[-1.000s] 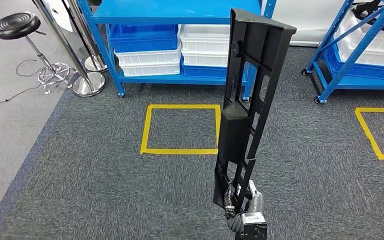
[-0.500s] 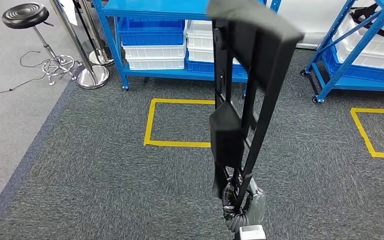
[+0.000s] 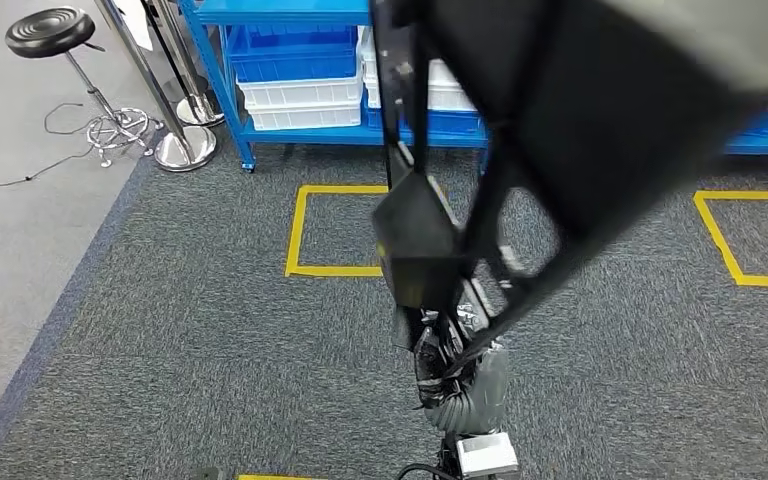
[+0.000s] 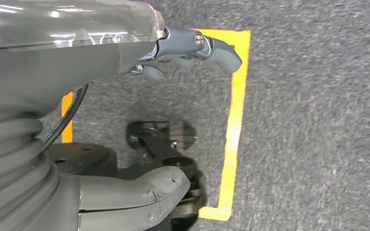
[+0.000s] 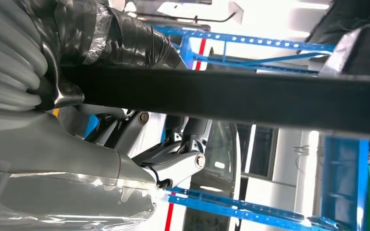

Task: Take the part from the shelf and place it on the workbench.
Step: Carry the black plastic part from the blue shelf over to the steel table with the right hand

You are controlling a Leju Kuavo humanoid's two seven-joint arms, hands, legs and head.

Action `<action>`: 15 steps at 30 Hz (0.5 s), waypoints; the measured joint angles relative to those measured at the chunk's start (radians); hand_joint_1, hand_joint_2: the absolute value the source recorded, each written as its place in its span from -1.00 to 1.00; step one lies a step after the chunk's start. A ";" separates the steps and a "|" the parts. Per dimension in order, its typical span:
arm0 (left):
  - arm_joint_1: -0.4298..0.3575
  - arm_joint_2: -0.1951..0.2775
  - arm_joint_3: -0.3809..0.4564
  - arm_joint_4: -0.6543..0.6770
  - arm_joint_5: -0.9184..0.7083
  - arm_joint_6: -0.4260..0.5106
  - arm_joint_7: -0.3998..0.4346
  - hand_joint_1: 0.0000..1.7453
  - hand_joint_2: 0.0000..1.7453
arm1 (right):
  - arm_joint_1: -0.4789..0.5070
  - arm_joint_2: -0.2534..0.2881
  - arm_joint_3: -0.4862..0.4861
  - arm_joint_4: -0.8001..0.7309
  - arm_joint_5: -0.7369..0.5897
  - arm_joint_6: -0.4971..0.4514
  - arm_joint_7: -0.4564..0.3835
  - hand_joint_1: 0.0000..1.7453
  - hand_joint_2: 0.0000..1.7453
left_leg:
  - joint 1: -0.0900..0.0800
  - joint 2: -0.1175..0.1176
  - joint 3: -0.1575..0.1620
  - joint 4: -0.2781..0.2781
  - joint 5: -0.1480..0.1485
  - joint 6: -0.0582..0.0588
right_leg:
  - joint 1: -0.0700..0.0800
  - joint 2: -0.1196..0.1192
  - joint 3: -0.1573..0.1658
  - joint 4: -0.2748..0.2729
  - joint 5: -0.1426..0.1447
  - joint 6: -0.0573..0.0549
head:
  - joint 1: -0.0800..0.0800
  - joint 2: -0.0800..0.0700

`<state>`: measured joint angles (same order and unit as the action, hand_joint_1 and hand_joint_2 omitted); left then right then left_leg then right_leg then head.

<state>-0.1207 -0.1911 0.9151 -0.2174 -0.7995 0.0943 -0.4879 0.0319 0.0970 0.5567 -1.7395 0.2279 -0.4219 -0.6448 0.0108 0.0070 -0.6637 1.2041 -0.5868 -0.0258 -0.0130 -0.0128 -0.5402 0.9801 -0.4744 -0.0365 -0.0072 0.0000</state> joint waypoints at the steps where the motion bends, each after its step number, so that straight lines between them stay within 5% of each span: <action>1: 0.000 0.000 0.000 0.000 -0.002 0.000 -0.002 -1.00 1.00 | -0.006 0.001 0.004 0.000 -0.002 0.000 0.006 1.00 1.00 | 0.002 0.000 -0.009 0.048 -0.015 -0.005 | 0.001 -0.001 -0.012 0.001 0.008 0.001 | 0.000 0.000; 3: 0.001 0.000 0.000 0.000 -0.006 0.003 -0.006 -1.00 1.00 | -0.012 0.001 0.009 0.000 -0.005 -0.003 0.014 1.00 1.00 | 0.005 0.000 0.022 0.043 0.018 -0.009 | 0.001 -0.002 -0.032 0.004 0.022 0.005 | 0.000 0.000; 5: 0.001 0.000 -0.001 0.000 -0.009 0.008 -0.008 -1.00 1.00 | -0.015 0.001 0.014 0.000 -0.006 -0.008 0.017 1.00 1.00 | 0.007 0.000 0.118 -0.094 0.069 -0.006 | 0.001 -0.002 -0.044 0.006 0.033 0.012 | 0.000 0.000; 7: 0.000 0.000 -0.002 0.000 -0.012 0.012 -0.009 -1.00 1.00 | -0.019 0.001 0.020 -0.001 -0.006 -0.011 0.017 1.00 1.00 | 0.004 -0.002 0.197 -0.224 0.078 0.003 | 0.004 -0.001 -0.052 0.010 0.043 0.023 | 0.000 0.000; 11: 0.003 0.000 -0.007 0.000 -0.015 0.013 -0.013 -1.00 1.00 | -0.027 -0.002 0.030 -0.002 -0.003 -0.011 0.017 1.00 1.00 | 0.002 -0.001 0.204 -0.261 0.080 0.035 | 0.004 0.000 -0.064 0.022 0.047 0.047 | 0.000 0.000; 13: 0.003 0.000 -0.008 0.000 -0.015 0.014 -0.014 -1.00 1.00 | -0.029 -0.008 0.038 -0.003 0.001 -0.013 0.017 1.00 1.00 | 0.004 0.002 0.197 -0.265 0.094 0.054 | 0.002 0.004 -0.096 0.095 -0.008 0.054 | 0.001 0.000; 15: 0.002 0.000 -0.009 0.000 -0.017 0.015 -0.014 -1.00 1.00 | -0.030 -0.014 0.046 -0.003 0.004 -0.015 0.017 1.00 1.00 | 0.001 0.003 0.183 -0.262 0.103 0.063 | 0.001 0.006 -0.152 0.229 -0.084 0.056 | 0.001 0.000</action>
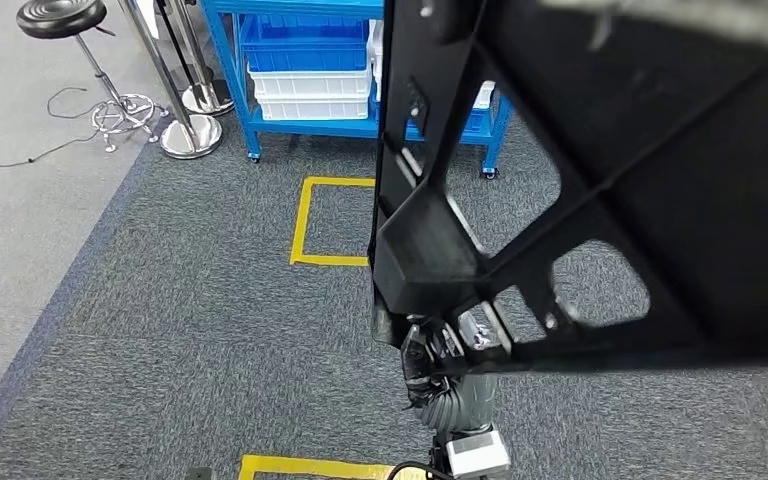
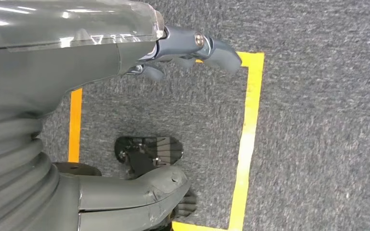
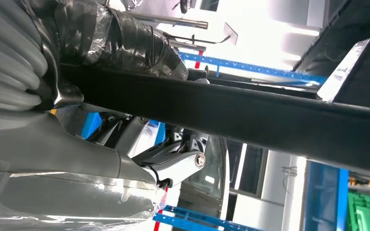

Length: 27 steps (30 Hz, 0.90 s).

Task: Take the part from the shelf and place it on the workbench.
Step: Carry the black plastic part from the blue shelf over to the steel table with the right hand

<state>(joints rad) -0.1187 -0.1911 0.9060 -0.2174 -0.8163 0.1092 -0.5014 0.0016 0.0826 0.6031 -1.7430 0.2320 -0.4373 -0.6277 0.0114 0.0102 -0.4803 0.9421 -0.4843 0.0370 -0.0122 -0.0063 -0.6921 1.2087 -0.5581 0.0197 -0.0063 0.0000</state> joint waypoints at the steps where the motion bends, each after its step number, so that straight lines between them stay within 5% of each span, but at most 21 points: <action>1: 0.000 0.000 0.000 0.000 -0.001 0.000 0.000 -1.00 1.00 | 0.000 -0.003 0.004 0.000 0.001 -0.001 0.000 1.00 1.00 | -0.002 0.000 -0.006 0.002 0.003 0.001 | 0.000 0.001 -0.020 0.053 -0.021 0.000 | 0.000 0.000; 3: 0.002 0.000 -0.001 0.000 -0.002 0.000 0.001 -1.00 1.00 | 0.001 -0.009 0.009 0.000 0.002 -0.001 0.000 1.00 1.00 | -0.005 0.000 -0.014 0.009 0.004 0.001 | 0.001 0.001 -0.008 0.053 -0.003 -0.004 | 0.000 0.000; 5: 0.002 -0.001 -0.002 0.000 -0.002 0.000 0.001 -1.00 1.00 | 0.000 -0.011 0.013 0.000 0.003 -0.001 0.000 1.00 1.00 | -0.008 -0.002 -0.017 0.016 0.002 -0.001 | 0.005 0.002 0.064 -0.075 0.058 -0.019 | 0.000 0.000; 7: 0.001 -0.004 -0.005 0.000 -0.003 0.000 0.001 -1.00 1.00 | -0.001 -0.012 0.015 0.000 0.003 -0.001 0.000 1.00 1.00 | -0.013 -0.003 -0.022 0.024 -0.001 -0.007 | 0.009 0.000 0.119 -0.182 0.091 -0.034 | 0.000 0.000; 12: -0.003 -0.005 -0.012 0.000 -0.010 0.001 0.001 -1.00 1.00 | -0.002 -0.014 0.022 -0.001 0.012 -0.013 -0.001 1.00 1.00 | -0.014 -0.002 -0.039 0.054 -0.025 -0.034 | 0.002 0.001 0.127 -0.213 0.097 -0.043 | 0.000 0.000; 15: -0.003 -0.005 -0.015 0.000 -0.015 0.001 0.001 -1.00 1.00 | -0.001 -0.015 0.024 -0.001 0.020 -0.020 -0.003 1.00 1.00 | -0.005 -0.004 -0.118 0.226 -0.116 -0.053 | -0.002 -0.001 0.126 -0.217 0.101 -0.049 | 0.000 0.000; 17: -0.001 -0.005 -0.016 0.000 -0.020 0.001 0.002 -1.00 1.00 | 0.001 -0.018 0.025 -0.001 0.024 -0.025 -0.004 1.00 1.00 | 0.002 -0.004 -0.166 0.325 -0.142 -0.062 | -0.002 -0.001 0.123 -0.214 0.101 -0.049 | 0.000 0.000; 19: -0.001 -0.005 -0.016 0.000 -0.024 0.002 0.005 -1.00 1.00 | 0.003 -0.020 0.025 -0.001 0.027 -0.033 -0.007 1.00 1.00 | 0.007 -0.004 -0.143 0.272 -0.091 -0.066 | -0.003 0.000 0.122 -0.211 0.100 -0.048 | -0.001 0.000; 22: -0.005 -0.005 -0.019 0.000 -0.031 0.003 0.007 -1.00 1.00 | 0.005 -0.020 0.025 -0.003 0.032 -0.041 -0.012 1.00 1.00 | 0.009 -0.005 -0.053 0.074 -0.004 -0.061 | 0.000 0.003 0.121 -0.206 0.099 -0.037 | 0.000 0.000; 27: -0.007 -0.004 -0.032 0.000 -0.044 0.006 0.009 -1.00 1.00 | 0.019 -0.026 0.023 -0.024 0.055 -0.055 -0.024 1.00 1.00 | 0.004 -0.008 -0.047 0.035 0.010 -0.023 | -0.002 0.004 0.105 -0.183 0.086 -0.008 | 0.000 0.000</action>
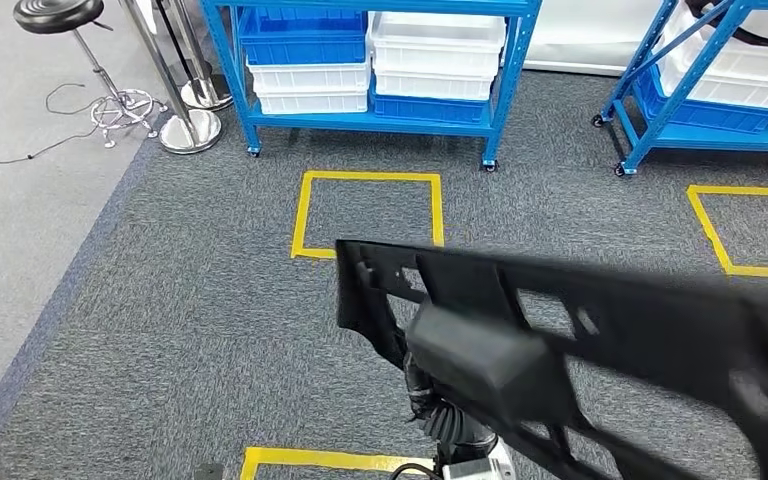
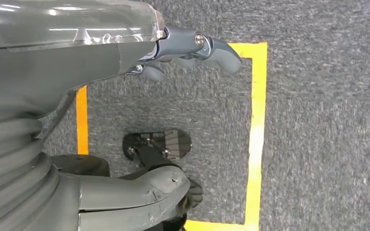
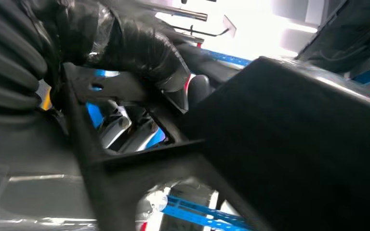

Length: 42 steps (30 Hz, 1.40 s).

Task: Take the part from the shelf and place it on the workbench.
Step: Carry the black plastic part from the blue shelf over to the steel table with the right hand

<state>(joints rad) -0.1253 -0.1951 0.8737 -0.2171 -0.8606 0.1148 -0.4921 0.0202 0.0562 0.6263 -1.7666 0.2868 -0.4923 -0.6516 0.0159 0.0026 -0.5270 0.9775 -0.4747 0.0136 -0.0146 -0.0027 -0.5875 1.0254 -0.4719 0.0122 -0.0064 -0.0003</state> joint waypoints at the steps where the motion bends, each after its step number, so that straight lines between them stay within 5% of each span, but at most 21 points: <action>1: -0.001 0.000 -0.003 0.000 -0.002 0.000 0.000 -1.00 1.00 | 0.002 -0.002 0.000 -0.005 0.004 -0.001 -0.002 1.00 1.00 | 0.002 0.001 -0.001 -0.003 0.004 0.009 | 0.000 0.001 -0.015 0.034 -0.025 0.003 | 0.000 0.000; 4: -0.003 0.000 -0.008 0.000 -0.004 0.000 0.000 -1.00 1.00 | 0.009 -0.006 -0.002 -0.010 0.007 -0.002 -0.003 1.00 1.00 | 0.000 0.005 -0.008 -0.002 0.008 0.020 | 0.000 0.002 -0.098 0.223 -0.124 0.007 | 0.000 0.000; 6: -0.003 0.000 -0.009 0.000 -0.005 0.000 0.001 -1.00 1.00 | 0.014 -0.010 -0.003 -0.011 0.007 -0.002 -0.003 1.00 1.00 | -0.002 0.005 -0.012 0.002 0.008 0.020 | 0.000 0.002 -0.113 0.262 -0.122 0.006 | 0.000 0.000; 9: -0.004 -0.001 -0.010 0.000 -0.006 0.000 0.001 -1.00 1.00 | 0.018 -0.012 -0.004 -0.014 0.009 -0.003 -0.003 1.00 1.00 | -0.007 0.002 -0.013 0.009 0.005 0.015 | 0.004 0.001 -0.020 0.086 -0.033 -0.008 | 0.000 0.000; 11: -0.006 -0.002 -0.010 0.000 -0.007 -0.001 0.001 -1.00 1.00 | 0.020 -0.013 -0.004 -0.018 0.018 -0.005 -0.005 1.00 1.00 | -0.011 0.001 -0.016 0.015 0.002 0.007 | 0.009 0.001 0.020 0.001 -0.009 -0.015 | 0.000 0.000; 15: -0.008 -0.003 -0.010 0.000 -0.007 -0.003 0.001 -1.00 1.00 | 0.024 -0.013 -0.004 -0.024 0.049 -0.009 -0.008 1.00 1.00 | -0.009 0.003 -0.023 0.030 -0.012 -0.016 | 0.006 0.002 0.022 -0.014 -0.004 -0.028 | 0.000 0.000; 19: -0.007 -0.003 -0.010 0.000 -0.006 -0.003 0.001 -1.00 1.00 | 0.027 -0.013 -0.005 -0.026 0.056 -0.012 -0.008 1.00 1.00 | -0.003 0.002 -0.114 0.239 -0.127 -0.036 | 0.002 0.000 0.021 -0.021 0.002 -0.040 | 0.000 0.000; 21: -0.006 -0.003 -0.010 0.000 -0.006 -0.004 0.001 -1.00 1.00 | 0.030 -0.014 -0.005 -0.026 0.056 -0.012 -0.008 1.00 1.00 | -0.002 0.002 -0.140 0.296 -0.132 -0.040 | 0.002 0.000 0.021 -0.021 0.002 -0.040 | 0.000 0.000; 24: -0.008 -0.003 -0.010 0.000 -0.006 -0.004 0.001 -1.00 1.00 | 0.034 -0.016 -0.006 -0.029 0.057 -0.013 -0.008 1.00 1.00 | 0.002 0.002 -0.062 0.132 -0.037 -0.039 | 0.002 0.003 0.024 -0.017 -0.001 -0.036 | 0.000 0.000; 26: -0.010 -0.003 -0.010 0.000 -0.006 -0.004 0.001 -1.00 1.00 | 0.035 -0.016 -0.007 -0.031 0.058 -0.013 -0.008 1.00 1.00 | 0.000 0.001 -0.016 0.033 -0.005 -0.031 | 0.005 0.004 0.022 -0.013 -0.002 -0.027 | 0.000 0.000; 29: -0.011 -0.003 -0.010 0.000 -0.006 -0.004 0.001 -1.00 1.00 | 0.037 -0.017 -0.008 -0.034 0.059 -0.013 -0.008 1.00 1.00 | -0.003 -0.001 -0.014 0.014 -0.002 -0.011 | 0.006 0.003 0.016 -0.013 0.000 -0.011 | 0.000 0.000; 31: -0.012 -0.003 -0.011 0.000 -0.007 -0.004 0.001 -1.00 1.00 | 0.038 -0.019 -0.010 -0.037 0.060 -0.014 -0.008 1.00 1.00 | 0.000 0.000 -0.013 0.006 0.006 0.005 | 0.004 0.003 0.004 0.015 -0.023 -0.002 | 0.000 0.000; 34: -0.013 -0.004 -0.012 0.000 -0.008 -0.004 0.001 -1.00 1.00 | 0.046 -0.023 -0.011 -0.041 0.074 -0.016 -0.008 1.00 1.00 | 0.000 0.002 -0.017 0.002 0.011 0.018 | 0.002 0.003 -0.073 0.186 -0.118 0.005 | 0.000 0.000; 36: -0.012 -0.003 -0.013 0.000 -0.009 -0.004 0.001 -1.00 1.00 | 0.053 -0.028 -0.012 -0.041 0.088 -0.018 -0.008 1.00 1.00 | -0.002 -0.003 -0.019 0.005 0.011 0.018 | 0.001 0.003 -0.109 0.262 -0.137 0.006 | 0.000 0.000; 37: -0.012 -0.003 -0.014 0.000 -0.009 -0.004 0.001 -1.00 1.00 | 0.056 -0.029 -0.012 -0.041 0.093 -0.019 -0.008 1.00 1.00 | -0.002 -0.007 -0.020 0.007 0.011 0.018 | 0.001 0.004 -0.100 0.245 -0.117 0.005 | 0.000 0.000; 40: -0.015 -0.004 -0.017 0.000 -0.010 -0.004 0.001 -1.00 1.00 | 0.060 -0.032 -0.012 -0.045 0.101 -0.021 -0.008 1.00 1.00 | -0.003 -0.028 -0.021 0.013 0.009 0.013 | 0.002 0.029 -0.006 0.057 -0.026 -0.007 | 0.000 0.000; 42: -0.017 -0.005 -0.018 0.000 -0.010 -0.004 0.001 -1.00 1.00 | 0.062 -0.033 -0.012 -0.047 0.102 -0.021 -0.009 1.00 1.00 | -0.004 -0.041 -0.026 0.016 0.009 0.003 | 0.005 0.044 0.023 -0.007 -0.011 -0.012 | 0.000 0.000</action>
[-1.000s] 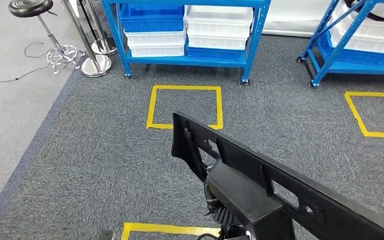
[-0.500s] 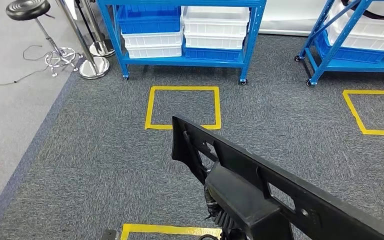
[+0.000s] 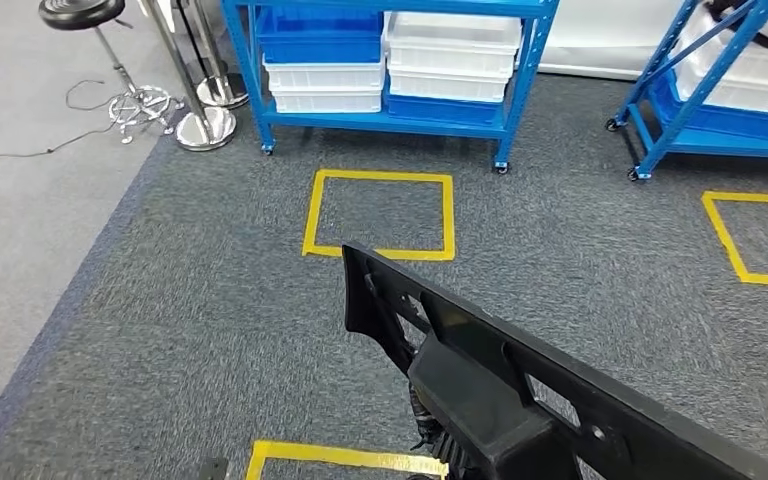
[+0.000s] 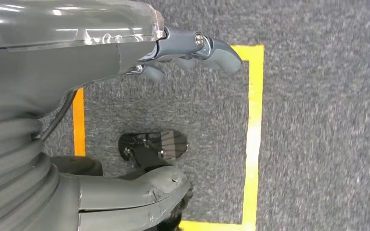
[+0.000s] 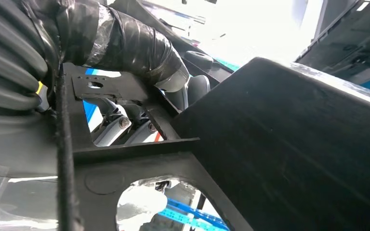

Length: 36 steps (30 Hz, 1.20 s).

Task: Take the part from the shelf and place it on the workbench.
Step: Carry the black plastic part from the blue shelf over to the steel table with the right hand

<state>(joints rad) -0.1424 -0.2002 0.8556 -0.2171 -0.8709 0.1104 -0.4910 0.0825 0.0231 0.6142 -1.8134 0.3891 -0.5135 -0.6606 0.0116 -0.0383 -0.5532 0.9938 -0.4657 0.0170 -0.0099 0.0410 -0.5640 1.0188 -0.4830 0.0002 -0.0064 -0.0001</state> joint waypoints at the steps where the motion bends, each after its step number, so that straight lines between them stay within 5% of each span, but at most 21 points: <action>1: 0.000 0.000 0.000 0.000 0.000 0.000 0.000 -1.00 1.00 | 0.001 0.000 0.000 -0.001 0.001 0.000 0.000 1.00 1.00 | -0.001 -0.006 -0.002 0.000 0.001 -0.007 | 0.002 -0.004 0.001 -0.002 -0.001 -0.001 | 0.000 0.000; 4: 0.002 0.001 0.000 0.000 0.000 0.000 0.000 -1.00 1.00 | 0.002 0.000 0.000 -0.004 0.003 0.000 0.000 1.00 1.00 | 0.002 -0.001 -0.014 0.021 -0.016 -0.025 | -0.004 -0.025 0.005 -0.012 0.006 -0.016 | 0.000 0.000; 7: 0.001 0.002 -0.001 0.000 0.000 0.000 0.000 -1.00 1.00 | 0.004 0.001 0.000 -0.007 0.004 0.000 0.000 1.00 1.00 | 0.004 0.025 -0.091 0.185 -0.105 -0.040 | -0.005 -0.050 0.006 -0.018 0.008 -0.028 | -0.001 0.000; 9: 0.003 0.002 -0.001 0.000 0.000 0.000 0.000 -1.00 1.00 | 0.004 0.001 0.000 -0.007 0.004 0.000 0.000 1.00 1.00 | 0.005 0.030 -0.137 0.281 -0.132 -0.046 | -0.003 -0.067 0.005 -0.017 0.007 -0.029 | -0.001 0.000; 11: 0.005 0.002 -0.001 0.000 0.000 0.000 0.000 -1.00 1.00 | 0.004 0.001 0.000 -0.008 0.004 0.000 0.000 1.00 1.00 | 0.005 0.038 -0.111 0.231 -0.085 -0.046 | -0.003 -0.084 0.008 -0.016 0.003 -0.028 | -0.001 0.000; 13: 0.003 0.002 -0.001 0.000 0.000 0.000 0.000 -1.00 1.00 | 0.004 0.001 0.000 -0.008 0.004 0.000 0.000 1.00 1.00 | 0.000 0.077 -0.038 0.086 -0.021 -0.038 | 0.000 -0.099 0.013 -0.014 -0.002 -0.022 | -0.001 0.000; 15: 0.000 0.002 -0.001 0.000 0.000 0.000 0.000 -1.00 1.00 | 0.004 0.001 0.000 -0.008 0.005 0.000 0.000 1.00 1.00 | -0.008 0.106 -0.001 0.004 0.002 -0.025 | 0.005 -0.113 0.016 -0.013 -0.005 -0.014 | -0.001 0.000; 18: 0.001 0.003 -0.003 0.000 -0.001 0.000 0.000 -1.00 1.00 | 0.004 0.000 0.000 -0.008 0.005 0.000 0.000 1.00 1.00 | -0.009 0.083 -0.001 -0.007 0.006 -0.006 | 0.006 -0.133 0.020 -0.012 -0.010 0.000 | -0.001 0.000; 19: 0.001 0.003 -0.004 0.000 -0.002 0.000 0.000 -1.00 1.00 | 0.004 0.000 0.000 -0.009 0.005 -0.001 0.000 1.00 1.00 | -0.007 0.073 0.000 -0.012 0.010 0.001 | 0.004 -0.122 0.016 0.002 -0.023 0.004 | -0.001 0.000; 22: -0.001 0.002 -0.009 0.000 -0.007 -0.001 0.001 -1.00 1.00 | 0.007 -0.002 -0.001 -0.013 0.006 -0.002 0.000 1.00 1.00 | -0.002 0.045 -0.002 -0.020 0.020 0.017 | -0.002 -0.061 -0.053 0.154 -0.114 0.012 | 0.000 0.000; 24: -0.001 0.002 -0.010 0.000 -0.008 -0.002 0.001 -1.00 1.00 | 0.009 -0.004 -0.001 -0.013 0.006 -0.002 0.000 1.00 1.00 | -0.002 0.023 -0.006 -0.018 0.021 0.019 | -0.003 -0.048 -0.106 0.259 -0.148 0.013 | 0.000 0.000; 26: 0.001 0.002 -0.011 0.000 -0.008 -0.002 0.002 -1.00 1.00 | 0.010 -0.005 -0.001 -0.013 0.006 -0.002 0.000 1.00 1.00 | -0.002 -0.002 -0.005 -0.014 0.020 0.018 | -0.003 -0.044 -0.097 0.229 -0.105 0.012 | 0.000 0.000; 29: -0.001 0.001 -0.014 0.000 -0.009 -0.002 0.002 -1.00 1.00 | 0.011 -0.005 -0.001 -0.014 0.006 -0.002 0.000 1.00 1.00 | -0.002 -0.038 -0.008 -0.005 0.017 0.009 | -0.005 0.005 -0.015 0.042 -0.009 0.002 | 0.000 0.000; 31: -0.002 0.000 -0.015 0.000 -0.009 -0.002 0.002 -1.00 1.00 | 0.012 -0.006 -0.001 -0.014 0.006 -0.003 0.000 1.00 1.00 | -0.001 -0.056 -0.017 -0.001 0.018 -0.004 | -0.004 0.027 0.001 0.001 -0.002 -0.002 | 0.000 0.000; 32: -0.002 0.000 -0.015 0.000 -0.010 -0.002 0.003 -1.00 1.00 | 0.013 -0.006 -0.001 -0.015 0.006 -0.003 0.000 1.00 1.00 | 0.000 -0.064 -0.020 -0.001 0.019 -0.011 | -0.004 0.019 0.001 -0.001 -0.001 -0.004 | 0.000 0.000; 34: 0.001 0.001 -0.015 0.000 -0.010 -0.002 0.004 -1.00 1.00 | 0.013 -0.005 -0.001 -0.016 0.006 -0.003 0.000 1.00 1.00 | 0.000 -0.057 -0.027 0.009 0.011 -0.023 | -0.008 0.000 0.005 -0.008 0.002 -0.013 | -0.001 0.000; 36: -0.001 0.001 -0.015 0.000 -0.012 -0.002 0.004 -1.00 1.00 | 0.015 -0.004 -0.001 -0.017 0.006 -0.003 0.000 1.00 1.00 | 0.000 -0.013 -0.059 0.080 -0.032 -0.033 | -0.011 -0.025 0.010 -0.015 0.004 -0.024 | -0.004 0.000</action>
<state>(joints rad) -0.1432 -0.1992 0.8406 -0.2171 -0.8829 0.1080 -0.4865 0.0971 0.0190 0.6136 -1.8300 0.3947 -0.5164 -0.6610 0.0114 -0.0512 -0.6127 1.0733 -0.4981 -0.0155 -0.0213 0.0163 -0.5541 1.0037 -0.4789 -0.0239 -0.0108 0.0000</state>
